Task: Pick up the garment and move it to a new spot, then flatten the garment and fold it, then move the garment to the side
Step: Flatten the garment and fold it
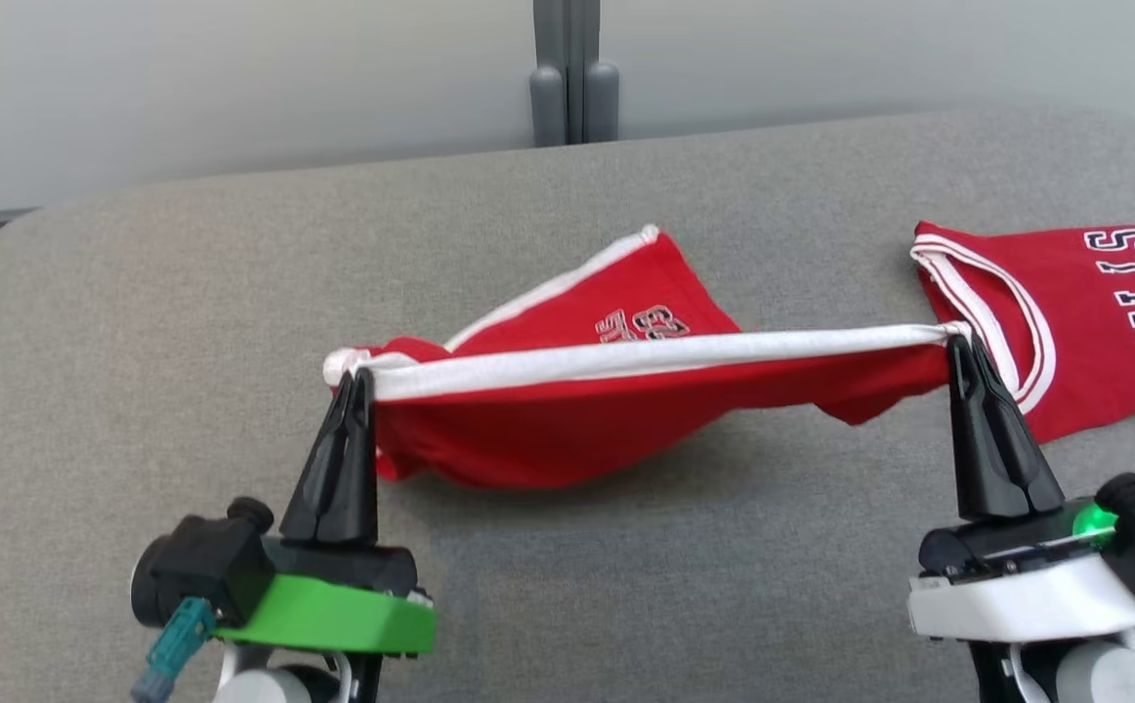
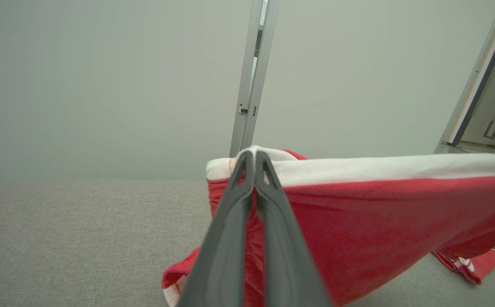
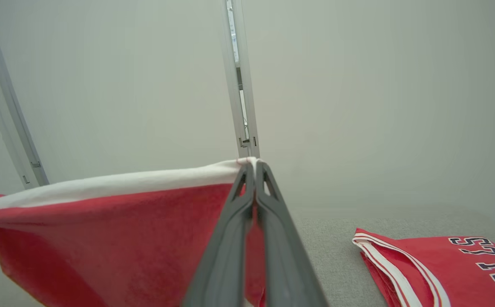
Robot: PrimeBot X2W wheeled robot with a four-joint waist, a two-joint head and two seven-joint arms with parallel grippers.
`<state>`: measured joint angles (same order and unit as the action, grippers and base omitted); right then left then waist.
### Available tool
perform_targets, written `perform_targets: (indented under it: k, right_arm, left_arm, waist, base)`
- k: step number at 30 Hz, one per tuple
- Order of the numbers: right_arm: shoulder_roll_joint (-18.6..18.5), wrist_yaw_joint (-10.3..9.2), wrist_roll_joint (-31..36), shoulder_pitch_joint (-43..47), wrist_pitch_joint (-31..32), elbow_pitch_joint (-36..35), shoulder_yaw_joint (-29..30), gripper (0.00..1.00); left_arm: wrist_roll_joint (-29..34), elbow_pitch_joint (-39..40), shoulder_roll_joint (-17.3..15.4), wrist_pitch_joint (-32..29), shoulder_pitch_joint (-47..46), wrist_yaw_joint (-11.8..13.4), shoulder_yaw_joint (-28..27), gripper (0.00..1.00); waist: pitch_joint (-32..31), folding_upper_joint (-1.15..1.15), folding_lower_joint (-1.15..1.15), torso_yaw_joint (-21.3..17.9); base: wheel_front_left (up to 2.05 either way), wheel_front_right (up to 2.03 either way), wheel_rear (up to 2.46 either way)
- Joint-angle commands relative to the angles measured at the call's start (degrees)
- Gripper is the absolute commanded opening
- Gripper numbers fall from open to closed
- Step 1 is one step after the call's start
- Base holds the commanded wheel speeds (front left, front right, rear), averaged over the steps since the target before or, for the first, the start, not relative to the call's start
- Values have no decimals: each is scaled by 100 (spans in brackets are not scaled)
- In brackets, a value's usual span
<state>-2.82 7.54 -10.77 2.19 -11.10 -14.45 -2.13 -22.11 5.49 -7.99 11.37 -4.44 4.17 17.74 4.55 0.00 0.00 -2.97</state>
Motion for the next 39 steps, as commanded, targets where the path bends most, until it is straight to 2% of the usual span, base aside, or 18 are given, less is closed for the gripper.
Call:
perform_targets:
  k: [1, 6, 12, 19, 26, 33, 39]
  right_arm:
    - [-15, -11, -56, 192, 81, -193, 50, 0]
    - [-14, -12, -146, 487, 294, -467, 95, 0]
    - [-15, -12, -71, 197, 317, 20, 136, 0]
    - [-17, -12, -4, -893, 175, 1475, 232, 0]
    - [-92, -12, 288, -2619, 65, 3106, -14, 0]
    - [-247, -12, 346, -3917, -47, 4655, -291, 0]
    - [-322, -12, 273, -4535, -177, 5691, -569, 0]
  left_arm:
    - [-11, 191, -58, -100, 242, 97, 14, 0]
    - [-96, 564, -45, -428, 703, 268, 109, 0]
    - [-180, 353, 44, -631, 738, 307, 233, 0]
    - [-337, -391, 214, -985, 197, 482, 221, 0]
    - [-447, -1318, 403, -1229, -934, 578, 340, 0]
    - [-562, -2029, 458, -1189, -1706, 636, 368, 0]
    - [-721, -2381, 483, -1124, -1915, 668, 460, 0]
  waist:
    - [-306, 0, 0, 60]
    - [-180, 0, 0, 99]
    - [160, 0, 0, 218]
    - [644, 0, 0, 486]
    - [1144, 0, 0, 751]
    - [1509, 0, 0, 905]
    - [1612, 0, 0, 975]
  base:
    - [0, 0, 0]
    - [0, 0, 0]
    - [0, 0, 0]
    - [0, 0, 0]
    - [0, 0, 0]
    - [0, 0, 0]
    - [0, 0, 0]
